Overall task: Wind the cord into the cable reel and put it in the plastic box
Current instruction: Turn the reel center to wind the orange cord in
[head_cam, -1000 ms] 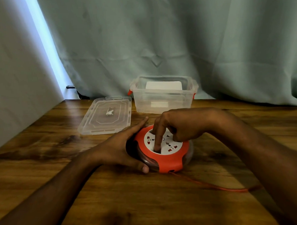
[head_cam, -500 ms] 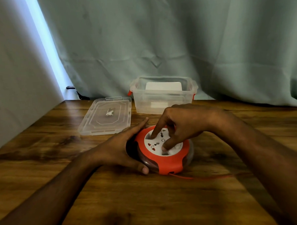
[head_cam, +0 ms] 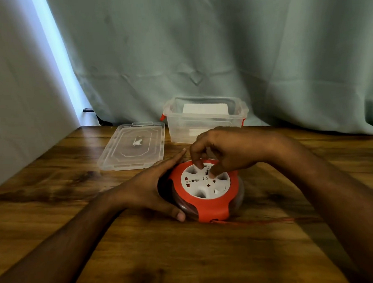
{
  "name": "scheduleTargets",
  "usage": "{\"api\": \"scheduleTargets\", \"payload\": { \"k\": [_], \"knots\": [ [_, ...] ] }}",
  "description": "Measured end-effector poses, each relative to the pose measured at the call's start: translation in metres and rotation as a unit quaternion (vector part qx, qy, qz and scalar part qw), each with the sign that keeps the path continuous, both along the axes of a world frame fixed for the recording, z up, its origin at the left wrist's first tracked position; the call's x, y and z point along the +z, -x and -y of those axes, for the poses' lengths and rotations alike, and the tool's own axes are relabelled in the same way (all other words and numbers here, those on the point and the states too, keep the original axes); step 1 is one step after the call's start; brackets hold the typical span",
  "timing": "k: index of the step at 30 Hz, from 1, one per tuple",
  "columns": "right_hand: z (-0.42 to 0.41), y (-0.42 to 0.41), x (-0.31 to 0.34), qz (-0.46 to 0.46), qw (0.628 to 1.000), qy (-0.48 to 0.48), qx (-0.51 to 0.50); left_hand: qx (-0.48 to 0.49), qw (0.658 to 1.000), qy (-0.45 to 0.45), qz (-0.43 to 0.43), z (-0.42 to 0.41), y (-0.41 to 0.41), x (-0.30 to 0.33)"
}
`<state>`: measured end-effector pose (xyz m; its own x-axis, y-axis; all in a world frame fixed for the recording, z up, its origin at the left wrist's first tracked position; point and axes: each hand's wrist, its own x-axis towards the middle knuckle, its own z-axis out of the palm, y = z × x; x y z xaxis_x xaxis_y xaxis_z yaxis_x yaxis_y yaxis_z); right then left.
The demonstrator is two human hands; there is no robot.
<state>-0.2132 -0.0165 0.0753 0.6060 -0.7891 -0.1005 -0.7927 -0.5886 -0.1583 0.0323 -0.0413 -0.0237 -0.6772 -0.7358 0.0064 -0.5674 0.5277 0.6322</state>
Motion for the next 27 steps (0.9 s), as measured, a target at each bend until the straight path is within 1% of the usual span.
{"api": "scheduleTargets", "payload": {
  "k": [3, 6, 10, 18, 23, 27],
  "knots": [
    [-0.0011, 0.0000, 0.0011, -0.005, 0.998, -0.063, 0.002, -0.001, 1.000, 0.010, 0.000, -0.0013, 0.0007, 0.0002],
    [-0.0017, -0.0027, -0.0012, -0.018, 0.995, -0.093, 0.006, -0.009, 1.000, 0.011, -0.003, -0.0006, 0.0010, -0.0002],
    [-0.0019, -0.0039, -0.0023, -0.019, 0.994, -0.101, 0.022, -0.011, 1.000, 0.013, -0.006, 0.0006, 0.0006, -0.0017],
    [-0.0042, -0.0056, -0.0050, -0.018, 0.993, -0.117, 0.009, -0.011, 1.000, 0.007, -0.007, 0.0010, 0.0000, -0.0016],
    [-0.0038, -0.0039, -0.0050, -0.043, 0.995, -0.085, 0.016, -0.006, 1.000, 0.001, -0.011, 0.0023, -0.0010, -0.0030],
    [-0.0029, -0.0028, -0.0036, -0.043, 0.995, -0.086, 0.026, 0.001, 1.000, -0.004, -0.014, 0.0009, -0.0006, -0.0010]
  ]
}}
